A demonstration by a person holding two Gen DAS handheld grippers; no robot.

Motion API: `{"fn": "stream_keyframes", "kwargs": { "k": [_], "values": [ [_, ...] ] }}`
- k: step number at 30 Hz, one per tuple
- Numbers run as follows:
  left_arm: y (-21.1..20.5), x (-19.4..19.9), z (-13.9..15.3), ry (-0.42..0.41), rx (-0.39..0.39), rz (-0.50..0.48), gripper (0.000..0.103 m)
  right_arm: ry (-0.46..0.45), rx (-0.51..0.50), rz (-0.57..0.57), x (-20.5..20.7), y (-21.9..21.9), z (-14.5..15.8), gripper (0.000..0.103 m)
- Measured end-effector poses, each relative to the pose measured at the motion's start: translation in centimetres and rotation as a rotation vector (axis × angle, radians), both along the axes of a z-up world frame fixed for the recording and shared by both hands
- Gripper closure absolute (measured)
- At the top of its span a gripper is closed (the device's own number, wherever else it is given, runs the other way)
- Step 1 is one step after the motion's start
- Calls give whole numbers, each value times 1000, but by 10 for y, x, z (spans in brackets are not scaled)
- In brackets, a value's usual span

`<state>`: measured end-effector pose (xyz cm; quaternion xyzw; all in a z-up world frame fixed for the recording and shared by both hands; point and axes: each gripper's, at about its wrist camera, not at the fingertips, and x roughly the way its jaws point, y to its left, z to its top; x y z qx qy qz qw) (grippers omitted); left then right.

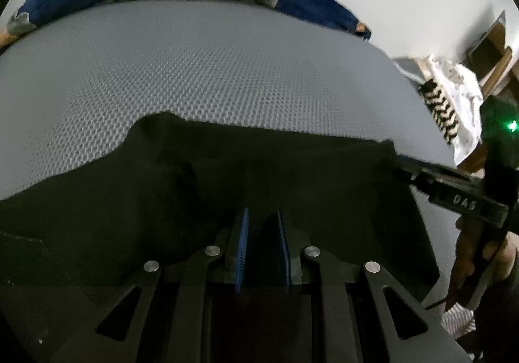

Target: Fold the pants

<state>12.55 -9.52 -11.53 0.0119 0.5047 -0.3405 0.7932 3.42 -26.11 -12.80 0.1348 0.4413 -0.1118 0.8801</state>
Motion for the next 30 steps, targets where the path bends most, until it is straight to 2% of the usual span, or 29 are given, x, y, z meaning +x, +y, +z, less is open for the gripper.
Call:
{"fn": "stream_keyframes", "kwargs": {
  "k": [8, 11, 13, 15, 20, 30],
  "values": [
    [-2, -3, 3, 11, 26, -10, 83, 10, -43, -2, 0, 8, -1, 54],
    [4, -8, 7, 31, 40, -7, 73, 16, -45, 1, -4, 11, 0, 54],
    [14, -13, 12, 24, 45, -5, 61, 25, -44, 3, -7, 15, -1, 54],
    [24, -18, 18, 8, 54, -3, 58, 35, -40, 7, -12, 18, -3, 54],
    [68, -29, 36, -26, 64, 41, 55, 61, -39, 21, -23, 33, -6, 54],
    [191, -52, 56, -59, 49, 249, 47, 106, -37, 88, -39, 78, -15, 54]
  ]
}}
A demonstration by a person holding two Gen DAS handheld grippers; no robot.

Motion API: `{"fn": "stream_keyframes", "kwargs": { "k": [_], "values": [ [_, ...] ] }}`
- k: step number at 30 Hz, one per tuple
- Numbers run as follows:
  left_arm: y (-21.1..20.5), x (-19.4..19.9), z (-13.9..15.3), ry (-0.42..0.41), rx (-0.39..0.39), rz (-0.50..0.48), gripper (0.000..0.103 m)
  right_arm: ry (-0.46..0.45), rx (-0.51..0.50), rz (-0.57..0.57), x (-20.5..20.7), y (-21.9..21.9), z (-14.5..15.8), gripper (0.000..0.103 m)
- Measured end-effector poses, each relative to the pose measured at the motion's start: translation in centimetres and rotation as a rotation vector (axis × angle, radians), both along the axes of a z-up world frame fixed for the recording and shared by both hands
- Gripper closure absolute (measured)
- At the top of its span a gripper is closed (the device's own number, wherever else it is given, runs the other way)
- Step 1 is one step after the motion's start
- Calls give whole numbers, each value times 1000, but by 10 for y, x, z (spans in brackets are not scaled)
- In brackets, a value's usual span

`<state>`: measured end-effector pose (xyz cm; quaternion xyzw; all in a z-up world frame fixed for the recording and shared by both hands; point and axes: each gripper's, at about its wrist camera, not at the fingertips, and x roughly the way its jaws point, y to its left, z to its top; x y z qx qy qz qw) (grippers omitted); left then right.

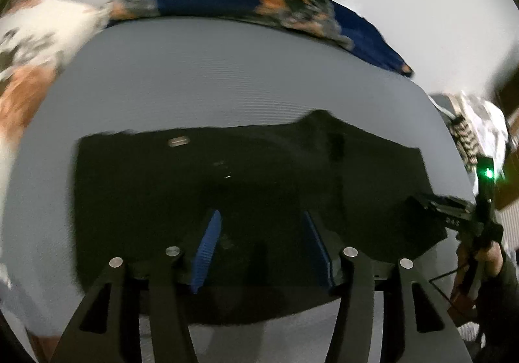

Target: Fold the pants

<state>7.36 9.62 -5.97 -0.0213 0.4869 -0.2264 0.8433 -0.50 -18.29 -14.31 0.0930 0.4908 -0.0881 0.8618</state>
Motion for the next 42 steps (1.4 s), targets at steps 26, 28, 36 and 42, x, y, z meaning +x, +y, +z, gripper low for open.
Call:
{"fn": "stream_keyframes", "kwargs": {
  "k": [26, 28, 36, 42],
  "values": [
    [158, 14, -45, 232, -216, 224, 45, 41, 117, 179, 27, 88, -8, 43],
    [165, 16, -55, 277, -256, 237, 45, 44, 113, 178, 28, 90, -9, 42],
    [192, 13, -80, 427, -421, 286, 45, 44, 80, 182, 28, 96, -12, 33],
    [200, 15, -99, 536, -508, 307, 44, 45, 75, 175, 31, 100, -13, 31]
  ]
}}
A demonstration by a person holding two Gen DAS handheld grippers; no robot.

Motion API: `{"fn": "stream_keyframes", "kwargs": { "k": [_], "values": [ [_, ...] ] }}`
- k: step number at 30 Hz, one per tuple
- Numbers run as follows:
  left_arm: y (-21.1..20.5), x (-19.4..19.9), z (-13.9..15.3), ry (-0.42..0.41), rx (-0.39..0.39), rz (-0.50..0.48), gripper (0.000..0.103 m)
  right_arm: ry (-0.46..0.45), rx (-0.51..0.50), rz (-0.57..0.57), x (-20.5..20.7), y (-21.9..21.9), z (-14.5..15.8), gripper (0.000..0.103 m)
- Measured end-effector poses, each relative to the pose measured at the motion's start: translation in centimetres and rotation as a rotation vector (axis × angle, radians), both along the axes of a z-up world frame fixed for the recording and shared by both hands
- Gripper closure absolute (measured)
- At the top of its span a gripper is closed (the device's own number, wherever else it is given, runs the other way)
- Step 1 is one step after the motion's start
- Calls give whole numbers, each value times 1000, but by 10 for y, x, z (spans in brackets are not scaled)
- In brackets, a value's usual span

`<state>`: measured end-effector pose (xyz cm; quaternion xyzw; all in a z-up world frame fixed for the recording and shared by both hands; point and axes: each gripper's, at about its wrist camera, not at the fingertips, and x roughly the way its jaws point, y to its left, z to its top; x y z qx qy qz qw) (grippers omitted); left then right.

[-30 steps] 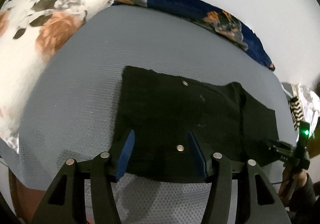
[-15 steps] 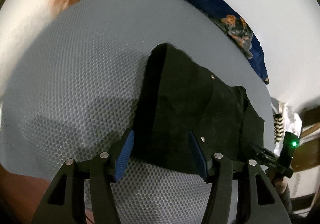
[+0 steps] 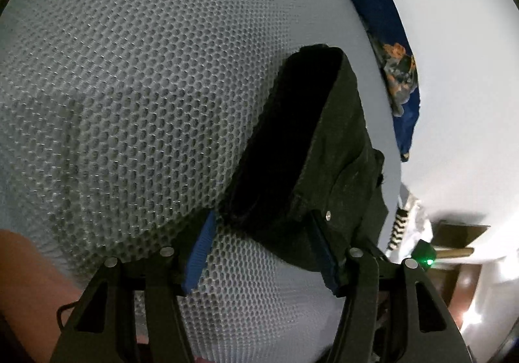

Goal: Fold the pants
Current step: 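Grasp the trouser end with the left gripper and fold it over the bundle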

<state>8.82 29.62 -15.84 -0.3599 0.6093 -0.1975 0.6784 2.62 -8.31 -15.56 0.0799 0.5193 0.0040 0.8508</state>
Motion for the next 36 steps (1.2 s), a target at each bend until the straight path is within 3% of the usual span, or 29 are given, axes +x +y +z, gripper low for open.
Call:
{"fn": "stream_keyframes", "kwargs": {
  "k": [6, 14, 21, 33, 36],
  "values": [
    [-1, 5, -6, 15, -57, -8, 43, -1, 0, -6, 2, 1, -1, 30],
    [-10, 11, -8, -51, -101, -68, 40, 4, -5, -6, 8, 5, -2, 29],
    [-22, 41, -9, -98, -153, -123, 40, 6, 1, -11, 9, 3, -2, 29],
    [-54, 77, -8, -167, -103, -193, 39, 1, 16, -19, 9, 2, -2, 27],
    [-65, 75, -4, -198, -38, -203, 39, -3, 22, -18, 9, 1, -2, 26]
  ]
}}
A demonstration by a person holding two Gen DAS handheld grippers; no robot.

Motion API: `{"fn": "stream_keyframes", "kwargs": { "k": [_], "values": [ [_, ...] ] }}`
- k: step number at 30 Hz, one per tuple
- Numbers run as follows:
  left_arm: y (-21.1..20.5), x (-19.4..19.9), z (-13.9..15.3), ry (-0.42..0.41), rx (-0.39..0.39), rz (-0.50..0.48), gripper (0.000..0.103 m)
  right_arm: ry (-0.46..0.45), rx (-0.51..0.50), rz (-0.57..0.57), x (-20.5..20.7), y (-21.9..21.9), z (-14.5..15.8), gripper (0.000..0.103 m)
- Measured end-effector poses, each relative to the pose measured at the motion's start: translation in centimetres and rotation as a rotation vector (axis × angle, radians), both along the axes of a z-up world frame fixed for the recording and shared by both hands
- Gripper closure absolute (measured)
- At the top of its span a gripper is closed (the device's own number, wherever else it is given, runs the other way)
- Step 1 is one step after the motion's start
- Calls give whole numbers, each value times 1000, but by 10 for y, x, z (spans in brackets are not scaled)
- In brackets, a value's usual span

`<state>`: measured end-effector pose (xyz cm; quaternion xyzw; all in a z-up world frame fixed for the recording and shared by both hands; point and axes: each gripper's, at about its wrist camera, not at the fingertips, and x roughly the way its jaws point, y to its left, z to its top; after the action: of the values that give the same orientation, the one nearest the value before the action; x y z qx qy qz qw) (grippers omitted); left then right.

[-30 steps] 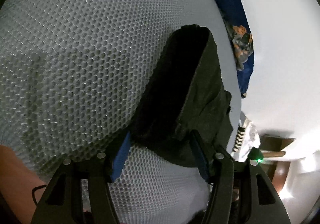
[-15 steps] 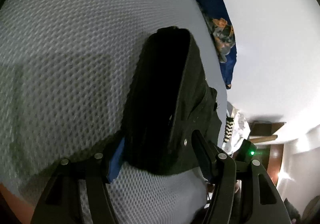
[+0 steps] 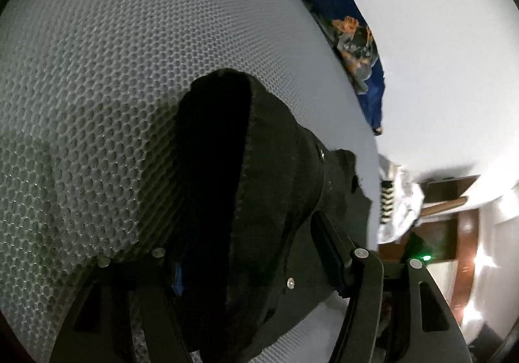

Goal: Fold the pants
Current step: 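Grasp the trouser end with the left gripper and fold it over the bundle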

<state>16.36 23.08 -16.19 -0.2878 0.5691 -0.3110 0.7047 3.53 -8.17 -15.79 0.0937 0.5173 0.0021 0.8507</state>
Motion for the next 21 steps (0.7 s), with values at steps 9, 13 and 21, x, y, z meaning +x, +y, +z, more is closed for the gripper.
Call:
{"fn": "stream_keyframes", "kwargs": {
  "k": [9, 13, 21],
  "values": [
    [-43, -13, 22, -116, 309, -20, 59, -18, 31, 2, -3, -2, 1, 25],
    [-44, -20, 34, -118, 338, 13, 71, -24, 73, -10, -7, -8, 2, 25],
    [-57, -42, 77, -190, 274, 6, 82, -45, 107, -10, -15, -18, 8, 25]
  ]
}}
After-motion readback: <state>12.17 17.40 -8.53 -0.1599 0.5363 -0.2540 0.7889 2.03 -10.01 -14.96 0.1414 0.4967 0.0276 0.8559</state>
